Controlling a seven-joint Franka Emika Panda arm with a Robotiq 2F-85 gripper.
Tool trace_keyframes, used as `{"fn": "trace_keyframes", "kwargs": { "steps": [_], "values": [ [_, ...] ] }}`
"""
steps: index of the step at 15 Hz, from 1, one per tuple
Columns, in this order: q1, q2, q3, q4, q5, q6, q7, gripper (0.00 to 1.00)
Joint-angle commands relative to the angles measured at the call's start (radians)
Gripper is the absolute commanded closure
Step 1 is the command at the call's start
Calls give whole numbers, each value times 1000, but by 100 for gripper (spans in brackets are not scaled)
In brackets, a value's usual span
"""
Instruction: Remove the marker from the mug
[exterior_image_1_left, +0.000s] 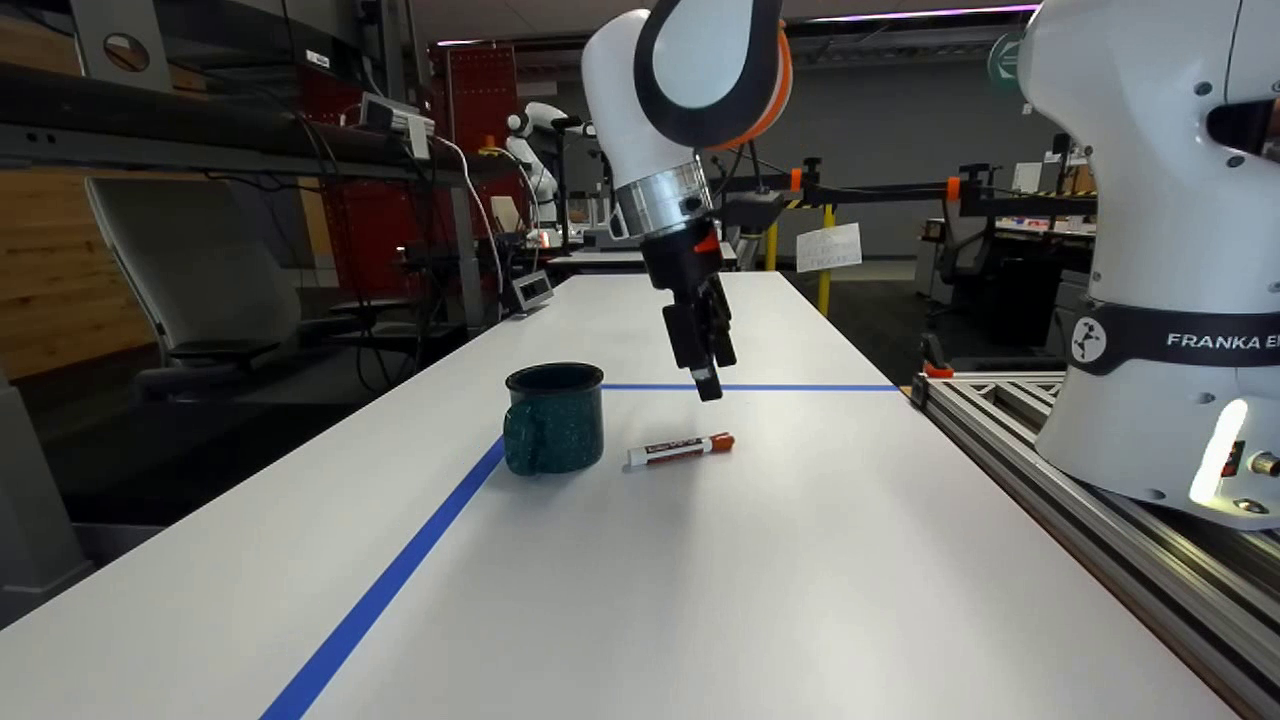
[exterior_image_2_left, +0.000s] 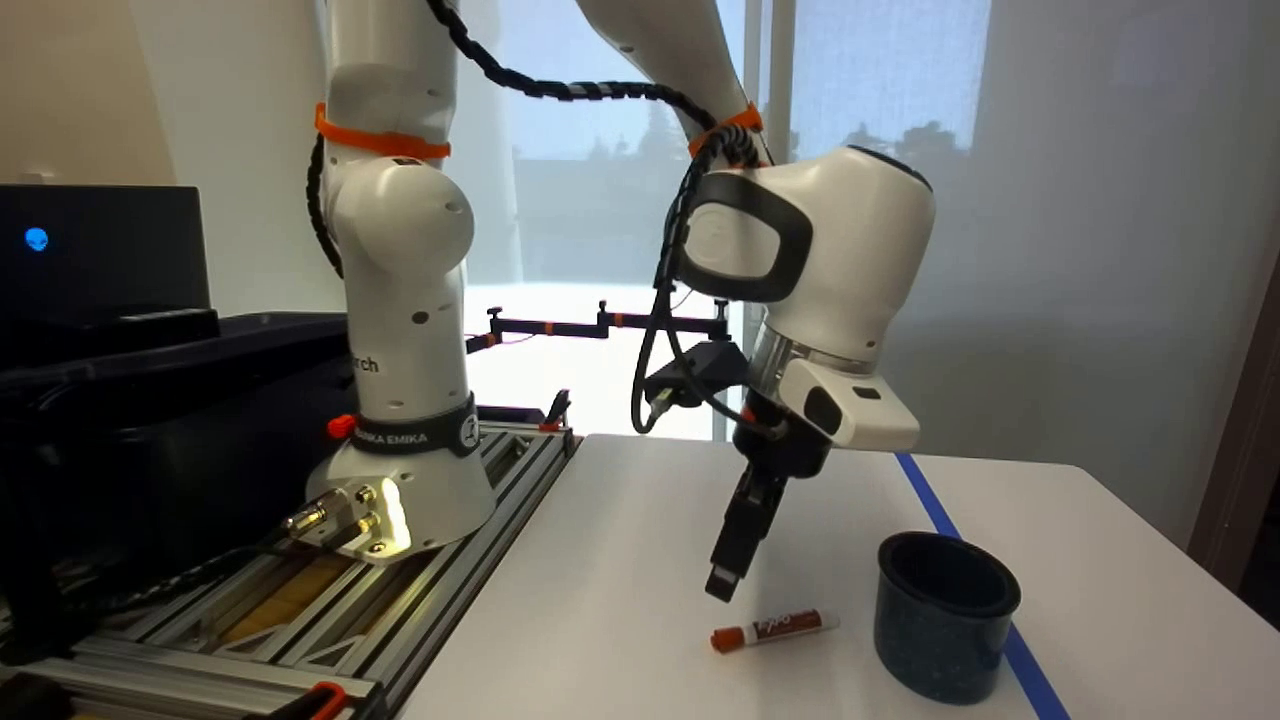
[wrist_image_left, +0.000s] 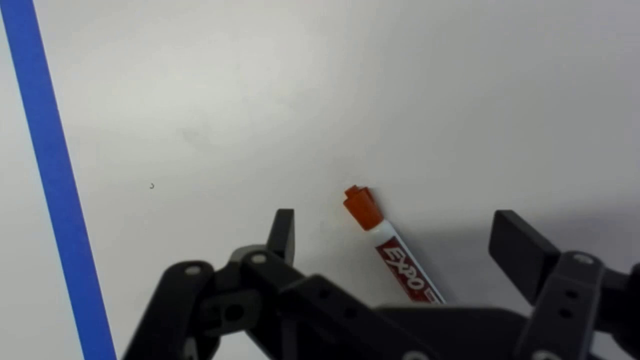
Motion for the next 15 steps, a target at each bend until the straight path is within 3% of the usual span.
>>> {"fn": "trace_keyframes", "kwargs": {
  "steps": [1, 4, 5, 8, 15],
  "values": [
    [19, -194, -54, 27, -107, -151, 61, 0],
    [-6, -289, -35, 41, -144, -201, 68, 0],
    [-190, -164, 165, 48, -63, -159, 10, 0],
    [-347, -174, 321, 46, -57, -162, 5, 0],
    [-376, -152, 356, 47, -63, -162, 12, 0]
  ]
}}
